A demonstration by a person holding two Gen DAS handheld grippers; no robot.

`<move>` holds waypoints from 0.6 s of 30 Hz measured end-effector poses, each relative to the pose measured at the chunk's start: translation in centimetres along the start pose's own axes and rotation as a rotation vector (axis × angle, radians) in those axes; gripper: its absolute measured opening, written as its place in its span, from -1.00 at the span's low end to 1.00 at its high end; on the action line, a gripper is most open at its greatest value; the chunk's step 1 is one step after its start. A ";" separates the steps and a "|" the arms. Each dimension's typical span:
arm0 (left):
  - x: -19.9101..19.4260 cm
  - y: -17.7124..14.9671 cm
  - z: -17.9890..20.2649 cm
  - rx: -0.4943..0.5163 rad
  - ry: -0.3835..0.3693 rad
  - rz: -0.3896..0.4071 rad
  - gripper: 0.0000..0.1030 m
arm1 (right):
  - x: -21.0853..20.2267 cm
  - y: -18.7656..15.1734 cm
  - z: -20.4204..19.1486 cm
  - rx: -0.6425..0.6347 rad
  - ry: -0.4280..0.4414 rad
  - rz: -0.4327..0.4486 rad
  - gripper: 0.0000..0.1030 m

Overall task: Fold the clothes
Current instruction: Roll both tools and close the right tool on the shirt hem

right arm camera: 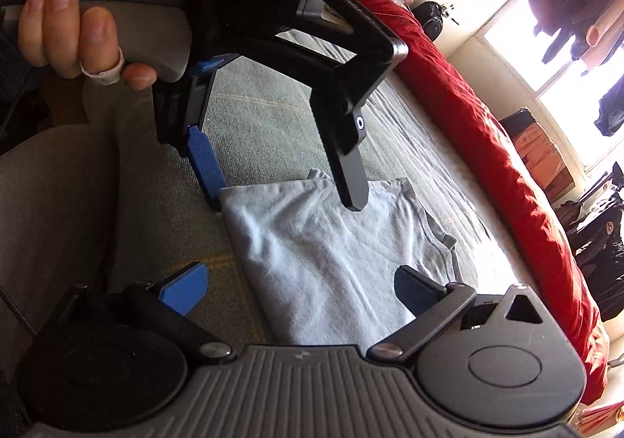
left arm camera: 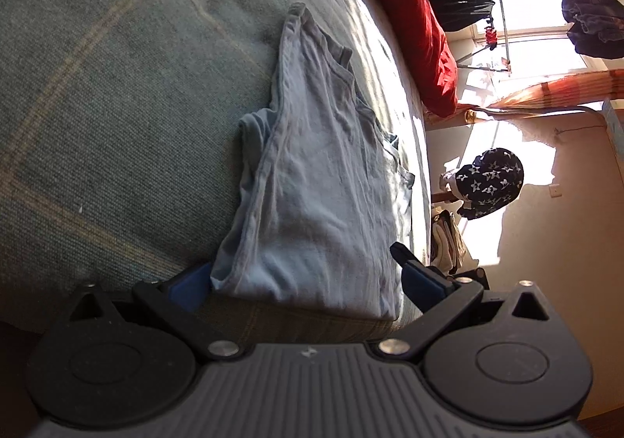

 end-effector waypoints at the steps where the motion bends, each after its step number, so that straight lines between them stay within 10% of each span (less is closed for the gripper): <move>1: 0.0 0.0 0.1 -0.001 -0.015 0.006 0.96 | 0.1 0.2 -0.2 -0.009 -0.004 0.005 1.00; 8: -0.9 0.1 1.2 0.031 -0.102 0.023 0.96 | 2.1 1.6 -0.9 -0.061 -0.067 0.008 0.99; 18: -0.2 0.7 1.4 0.021 -0.136 0.009 0.96 | 4.1 2.7 -2.0 0.045 -0.019 -0.043 -0.16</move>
Point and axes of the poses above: each gripper's, at about its wrist camera, not at the fingertips, and x roughly the way its jaws point, z to its right, y to its top, the point moved 2 cm from there along x, roughly the way its jaws point, and after that the axes turned 4 degrees about -y, right-handed, at the moved point
